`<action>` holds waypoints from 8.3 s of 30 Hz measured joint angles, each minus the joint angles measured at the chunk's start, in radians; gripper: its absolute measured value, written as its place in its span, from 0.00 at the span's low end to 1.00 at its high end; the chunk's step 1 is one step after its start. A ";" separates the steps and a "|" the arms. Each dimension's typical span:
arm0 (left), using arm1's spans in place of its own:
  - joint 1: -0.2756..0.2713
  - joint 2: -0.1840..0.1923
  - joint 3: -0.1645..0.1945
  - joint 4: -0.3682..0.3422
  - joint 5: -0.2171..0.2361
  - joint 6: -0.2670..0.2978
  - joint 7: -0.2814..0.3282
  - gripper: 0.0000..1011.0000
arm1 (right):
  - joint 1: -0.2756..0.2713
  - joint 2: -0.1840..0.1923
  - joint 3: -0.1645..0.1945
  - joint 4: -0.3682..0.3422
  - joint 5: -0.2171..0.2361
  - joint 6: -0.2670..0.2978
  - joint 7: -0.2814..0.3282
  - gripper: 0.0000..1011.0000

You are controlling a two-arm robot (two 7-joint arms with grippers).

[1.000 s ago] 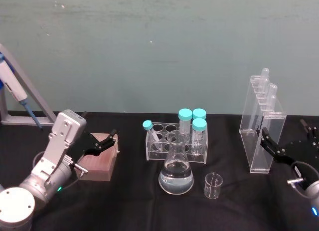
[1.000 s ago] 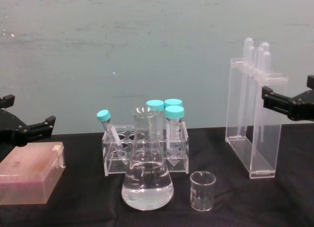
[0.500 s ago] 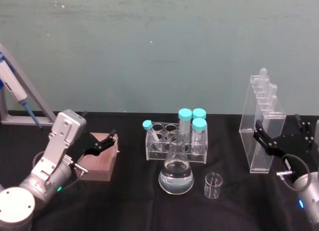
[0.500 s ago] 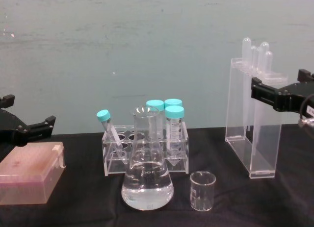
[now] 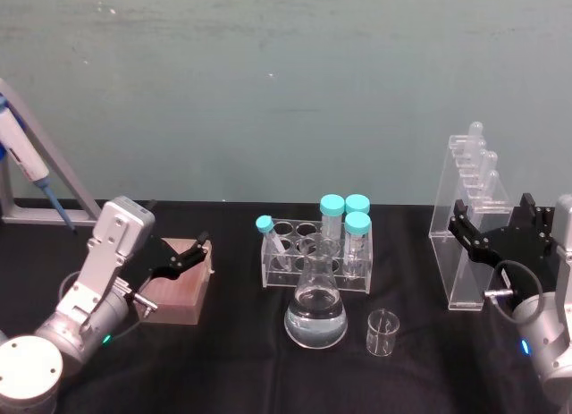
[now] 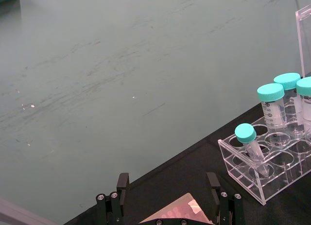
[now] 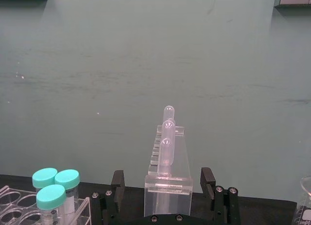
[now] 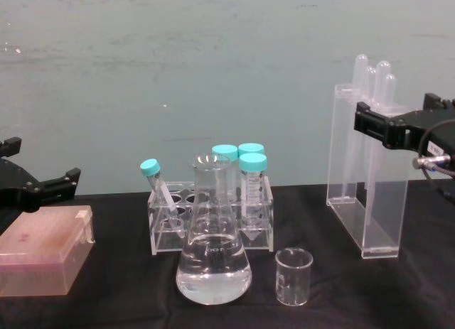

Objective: Place the experimental apparatus aside using one hand.

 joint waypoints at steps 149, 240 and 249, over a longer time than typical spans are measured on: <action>0.000 0.000 0.000 0.000 0.000 0.000 0.000 0.99 | 0.139 -0.191 0.170 0.213 -0.161 0.002 0.167 0.99; 0.000 0.000 0.000 0.000 0.000 0.000 0.000 0.99 | 0.133 -0.162 0.228 0.198 -0.153 -0.063 0.172 0.59; 0.000 0.000 0.000 0.000 0.000 0.000 0.000 0.99 | 0.132 -0.140 0.247 0.196 -0.139 -0.067 0.192 0.59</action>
